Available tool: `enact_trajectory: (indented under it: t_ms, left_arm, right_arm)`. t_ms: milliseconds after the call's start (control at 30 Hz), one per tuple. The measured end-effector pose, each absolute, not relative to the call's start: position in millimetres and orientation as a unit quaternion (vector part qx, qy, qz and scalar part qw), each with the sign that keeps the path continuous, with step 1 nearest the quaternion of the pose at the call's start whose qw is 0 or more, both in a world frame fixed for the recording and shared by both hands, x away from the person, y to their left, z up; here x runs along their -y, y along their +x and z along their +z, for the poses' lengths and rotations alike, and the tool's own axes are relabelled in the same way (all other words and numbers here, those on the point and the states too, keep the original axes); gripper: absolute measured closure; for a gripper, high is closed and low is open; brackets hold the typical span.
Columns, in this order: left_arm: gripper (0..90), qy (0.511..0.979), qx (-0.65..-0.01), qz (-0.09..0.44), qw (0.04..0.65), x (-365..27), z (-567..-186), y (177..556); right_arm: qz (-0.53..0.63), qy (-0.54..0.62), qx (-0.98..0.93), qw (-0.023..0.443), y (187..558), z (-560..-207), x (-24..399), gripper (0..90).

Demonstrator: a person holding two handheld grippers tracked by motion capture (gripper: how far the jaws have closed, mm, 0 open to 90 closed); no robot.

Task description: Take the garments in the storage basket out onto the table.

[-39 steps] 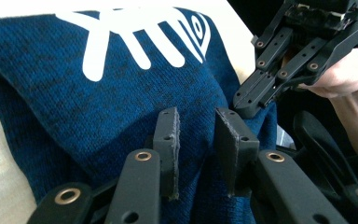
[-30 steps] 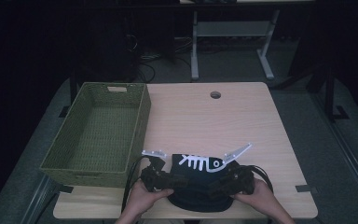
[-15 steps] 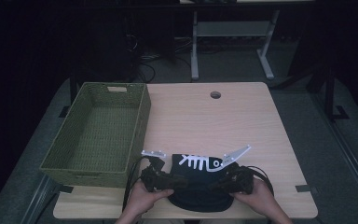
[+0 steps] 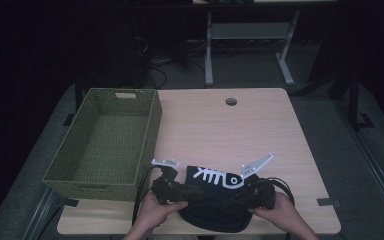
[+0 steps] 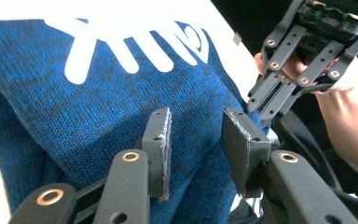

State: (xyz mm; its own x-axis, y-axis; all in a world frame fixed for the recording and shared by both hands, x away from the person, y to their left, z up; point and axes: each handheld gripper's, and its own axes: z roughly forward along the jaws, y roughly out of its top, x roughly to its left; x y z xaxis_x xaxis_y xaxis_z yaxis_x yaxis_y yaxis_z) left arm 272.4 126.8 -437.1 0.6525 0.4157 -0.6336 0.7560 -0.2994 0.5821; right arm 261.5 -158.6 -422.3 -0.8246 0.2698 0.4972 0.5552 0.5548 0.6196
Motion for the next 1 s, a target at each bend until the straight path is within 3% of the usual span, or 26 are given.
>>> enact_trajectory:
  t_ms: [100,233,567,1000]
  left_arm:
    - [64.3,0.796,-0.379,-0.190,0.432,-123.0,-448.0,269.5]
    - [66.7,0.809,-0.378,-0.188,0.410,-122.4,-457.6,266.1]
    - [67.6,0.821,-0.370,-0.168,0.402,-118.9,-459.5,261.6]
    - [67.5,0.808,-0.385,-0.148,0.420,-102.8,-462.4,280.1]
  right_arm:
    - [-0.380,-0.240,0.871,0.200,262.0,-440.2,153.9,82.5]
    - [-0.392,-0.253,0.859,0.211,264.2,-447.9,158.9,68.0]
    - [-0.367,-0.309,0.863,0.159,273.4,-461.0,174.3,73.9]
    - [-0.365,-0.352,0.854,0.113,317.2,-459.5,189.4,74.9]
